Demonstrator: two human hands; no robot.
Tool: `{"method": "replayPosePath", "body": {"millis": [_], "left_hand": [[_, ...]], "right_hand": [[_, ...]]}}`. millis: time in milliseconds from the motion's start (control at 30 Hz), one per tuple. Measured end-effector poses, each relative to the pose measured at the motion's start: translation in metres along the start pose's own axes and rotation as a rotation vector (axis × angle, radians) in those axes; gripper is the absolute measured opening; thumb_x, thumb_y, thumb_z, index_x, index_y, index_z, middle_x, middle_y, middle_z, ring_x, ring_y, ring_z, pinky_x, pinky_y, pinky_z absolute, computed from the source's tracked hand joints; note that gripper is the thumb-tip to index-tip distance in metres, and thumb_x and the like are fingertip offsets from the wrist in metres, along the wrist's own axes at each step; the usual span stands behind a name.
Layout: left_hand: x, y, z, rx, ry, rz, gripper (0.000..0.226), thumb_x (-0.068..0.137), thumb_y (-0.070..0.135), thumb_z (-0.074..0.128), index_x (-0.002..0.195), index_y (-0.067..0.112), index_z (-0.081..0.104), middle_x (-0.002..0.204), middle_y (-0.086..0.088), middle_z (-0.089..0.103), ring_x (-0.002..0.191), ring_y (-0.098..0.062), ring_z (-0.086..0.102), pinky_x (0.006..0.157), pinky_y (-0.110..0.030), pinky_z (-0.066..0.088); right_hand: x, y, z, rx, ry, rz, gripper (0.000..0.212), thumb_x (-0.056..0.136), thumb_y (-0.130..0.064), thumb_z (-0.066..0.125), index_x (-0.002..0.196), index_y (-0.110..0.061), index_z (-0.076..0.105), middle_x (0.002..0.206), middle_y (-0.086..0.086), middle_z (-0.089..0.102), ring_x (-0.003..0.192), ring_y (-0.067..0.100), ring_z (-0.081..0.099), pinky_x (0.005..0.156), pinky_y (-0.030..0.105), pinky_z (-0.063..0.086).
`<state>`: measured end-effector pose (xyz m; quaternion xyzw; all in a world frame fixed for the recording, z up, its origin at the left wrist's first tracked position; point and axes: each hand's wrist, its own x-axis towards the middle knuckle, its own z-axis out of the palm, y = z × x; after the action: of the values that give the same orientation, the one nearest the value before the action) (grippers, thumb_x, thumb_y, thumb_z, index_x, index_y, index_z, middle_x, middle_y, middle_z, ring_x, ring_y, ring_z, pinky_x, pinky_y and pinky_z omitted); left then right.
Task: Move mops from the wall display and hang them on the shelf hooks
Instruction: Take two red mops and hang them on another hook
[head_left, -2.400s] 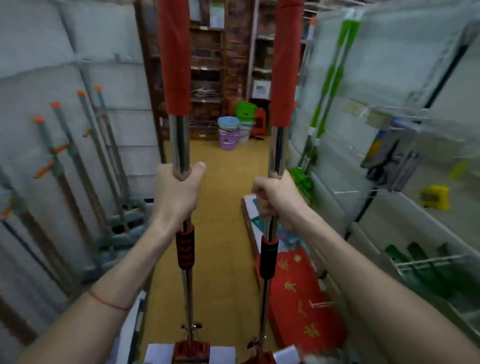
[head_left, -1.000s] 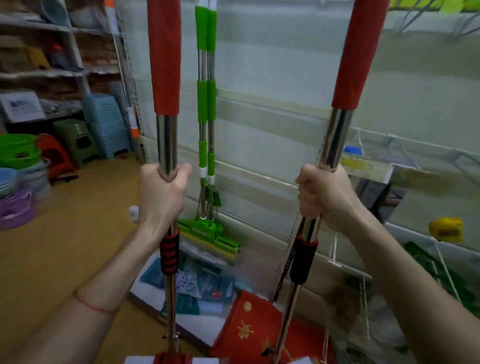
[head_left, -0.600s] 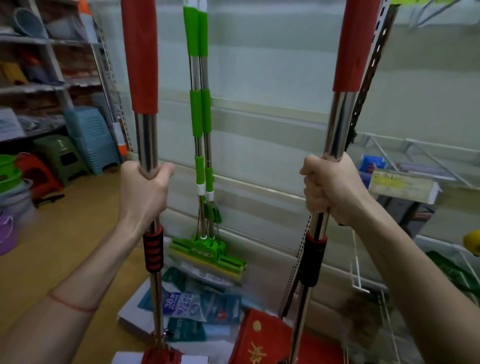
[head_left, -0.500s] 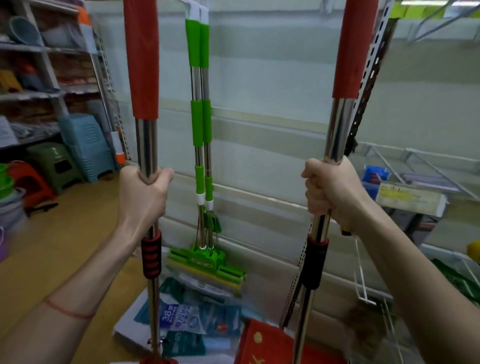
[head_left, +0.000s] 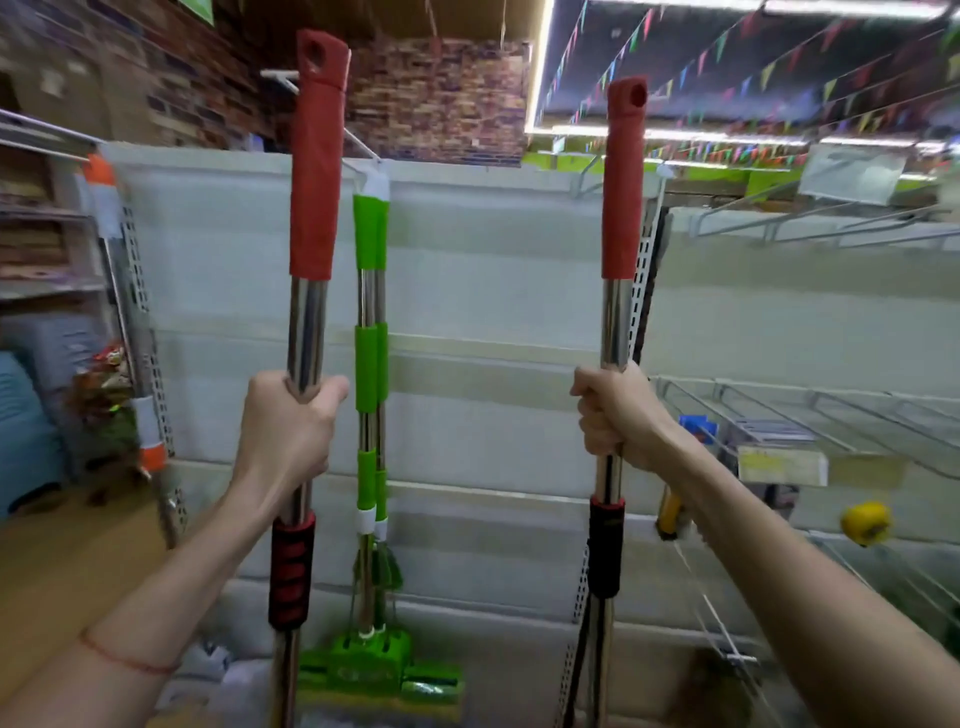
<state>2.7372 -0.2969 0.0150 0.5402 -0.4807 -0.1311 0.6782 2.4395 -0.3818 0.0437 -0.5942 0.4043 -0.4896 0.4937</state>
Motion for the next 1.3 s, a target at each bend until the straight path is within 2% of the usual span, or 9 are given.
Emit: {"method": "replayPosePath", "body": {"millis": [67,200,367,500,733,967,1133,1300], "left_hand": [[0.010,0.008,-0.002,-0.039,-0.022,-0.002,0.046,0.097,0.013,0.064,0.063,0.021,0.034,0.050,-0.004,0.029,0.032,-0.017,0.028,0.037,-0.020,0.029],[0.020,0.024,-0.005,-0.076,-0.091,0.037,0.048,0.095,0.014,0.064,0.061,0.023,0.032,0.055,-0.005,0.029,0.036,-0.018,0.028,0.037,-0.021,0.029],[0.019,0.039,-0.002,-0.103,-0.181,0.076,0.039,0.081,0.034,0.064,0.060,0.022,0.033,0.055,-0.007,0.029,0.040,-0.018,0.029,0.046,-0.028,0.032],[0.017,0.034,0.012,-0.119,-0.210,0.080,0.043,0.093,0.021,0.066,0.064,0.020,0.035,0.058,-0.008,0.030,0.040,-0.018,0.029,0.041,-0.026,0.032],[0.014,0.034,0.030,-0.180,-0.225,0.063,0.042,0.097,0.016,0.065,0.066,0.015,0.037,0.055,-0.007,0.029,0.040,-0.016,0.028,0.042,-0.025,0.030],[0.005,0.042,0.036,-0.211,-0.257,0.055,0.035,0.099,0.010,0.062,0.070,0.009,0.043,0.060,-0.010,0.028,0.039,-0.015,0.025,0.043,-0.024,0.027],[0.003,0.041,0.033,-0.204,-0.257,0.046,0.047,0.100,0.011,0.062,0.064,0.018,0.032,0.054,-0.005,0.025,0.036,-0.016,0.023,0.043,-0.026,0.027],[0.005,0.038,0.025,-0.188,-0.214,0.034,0.051,0.101,0.013,0.063,0.063,0.019,0.030,0.048,-0.004,0.025,0.035,-0.017,0.024,0.040,-0.024,0.028]], "right_hand": [[0.002,-0.003,0.007,-0.003,0.047,-0.001,0.050,0.085,0.000,0.049,0.052,-0.030,0.027,0.047,-0.004,0.022,0.038,0.011,0.016,0.044,0.019,0.019],[0.001,-0.007,0.013,-0.022,0.123,-0.006,0.046,0.086,-0.001,0.050,0.055,-0.028,0.030,0.048,-0.003,0.025,0.038,0.012,0.019,0.041,0.020,0.021],[-0.004,0.003,0.010,-0.049,0.205,0.001,0.041,0.086,-0.002,0.050,0.058,-0.026,0.032,0.049,-0.003,0.026,0.040,0.012,0.020,0.042,0.021,0.021],[-0.009,0.017,0.002,-0.052,0.251,0.007,0.040,0.089,-0.003,0.048,0.057,-0.024,0.036,0.046,-0.004,0.028,0.037,0.012,0.021,0.042,0.019,0.023],[-0.007,0.026,-0.004,-0.052,0.231,0.024,0.040,0.090,-0.002,0.048,0.058,-0.023,0.038,0.047,-0.004,0.031,0.038,0.013,0.024,0.041,0.021,0.024],[0.005,0.022,-0.003,-0.096,0.178,0.058,0.045,0.089,-0.003,0.049,0.054,-0.026,0.032,0.048,-0.002,0.029,0.039,0.015,0.021,0.042,0.022,0.023],[0.015,0.022,0.000,-0.132,0.186,0.085,0.040,0.087,-0.004,0.050,0.058,-0.025,0.032,0.053,0.001,0.028,0.042,0.016,0.022,0.046,0.028,0.022],[0.017,0.028,-0.002,-0.128,0.199,0.086,0.035,0.089,-0.006,0.051,0.062,-0.022,0.036,0.051,0.000,0.031,0.041,0.016,0.024,0.046,0.028,0.024]]}}
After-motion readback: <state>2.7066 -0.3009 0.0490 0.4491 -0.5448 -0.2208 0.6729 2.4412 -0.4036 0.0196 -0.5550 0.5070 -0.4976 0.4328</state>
